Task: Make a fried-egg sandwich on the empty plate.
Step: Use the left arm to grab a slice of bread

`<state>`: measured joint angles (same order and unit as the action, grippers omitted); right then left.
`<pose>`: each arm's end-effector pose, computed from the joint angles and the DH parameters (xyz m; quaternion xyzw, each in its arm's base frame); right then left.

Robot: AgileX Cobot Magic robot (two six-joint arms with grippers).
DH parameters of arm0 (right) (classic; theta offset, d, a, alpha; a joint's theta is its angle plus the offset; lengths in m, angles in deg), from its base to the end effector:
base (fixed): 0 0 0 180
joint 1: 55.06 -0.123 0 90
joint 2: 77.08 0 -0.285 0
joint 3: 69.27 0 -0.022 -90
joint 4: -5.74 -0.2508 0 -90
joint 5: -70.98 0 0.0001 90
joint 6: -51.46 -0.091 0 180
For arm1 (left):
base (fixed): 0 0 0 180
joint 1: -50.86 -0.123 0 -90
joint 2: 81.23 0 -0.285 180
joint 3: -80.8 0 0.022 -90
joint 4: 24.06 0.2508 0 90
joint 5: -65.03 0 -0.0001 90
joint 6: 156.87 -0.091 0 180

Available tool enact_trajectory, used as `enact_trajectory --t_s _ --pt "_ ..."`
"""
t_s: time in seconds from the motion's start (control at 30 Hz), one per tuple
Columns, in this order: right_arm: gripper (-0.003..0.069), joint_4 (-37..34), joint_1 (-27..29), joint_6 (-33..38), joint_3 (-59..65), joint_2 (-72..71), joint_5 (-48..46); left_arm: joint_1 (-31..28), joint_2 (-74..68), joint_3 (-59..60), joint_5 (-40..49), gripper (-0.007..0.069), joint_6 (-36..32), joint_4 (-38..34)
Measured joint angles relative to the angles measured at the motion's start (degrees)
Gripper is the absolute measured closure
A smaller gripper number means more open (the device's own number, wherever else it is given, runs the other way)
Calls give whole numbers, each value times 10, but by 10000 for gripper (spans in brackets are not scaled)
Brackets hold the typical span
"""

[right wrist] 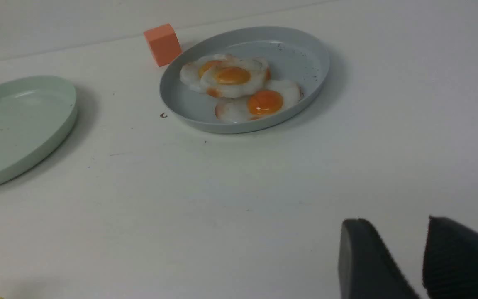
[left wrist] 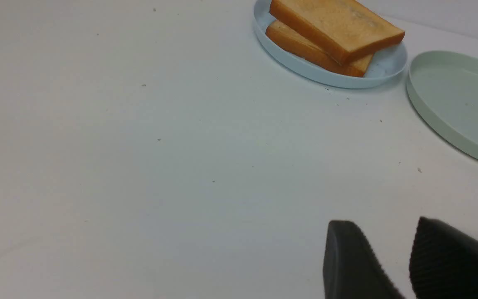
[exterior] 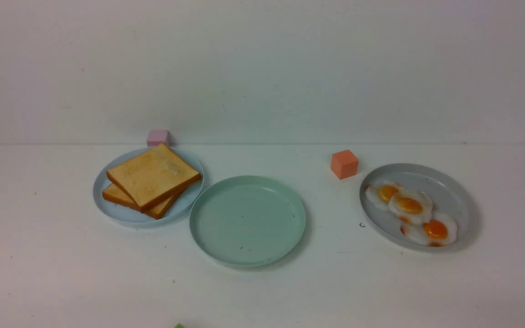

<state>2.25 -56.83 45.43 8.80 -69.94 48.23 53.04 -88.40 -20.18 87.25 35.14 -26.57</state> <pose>0.0517 0.0037 0.1732 0.0458 0.8073 0.0660 0.5847 0.0522 -0.0035 0.1684 -0.0810 0.8069 -0.0907 0.5780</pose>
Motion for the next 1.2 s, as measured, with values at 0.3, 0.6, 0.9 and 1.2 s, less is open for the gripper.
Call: enact_trajectory --t_s 0.3,0.6,0.9,1.2 --pt "418 0 0 0 0 0 0 0 0 0 0 386 0 0" --pt "418 0 0 0 0 0 0 0 0 0 0 386 0 0" --pt "418 0 0 0 0 0 0 0 0 0 -144 386 150 -214" --pt "418 0 0 0 0 0 0 0 -1 -40 -136 444 161 -302"
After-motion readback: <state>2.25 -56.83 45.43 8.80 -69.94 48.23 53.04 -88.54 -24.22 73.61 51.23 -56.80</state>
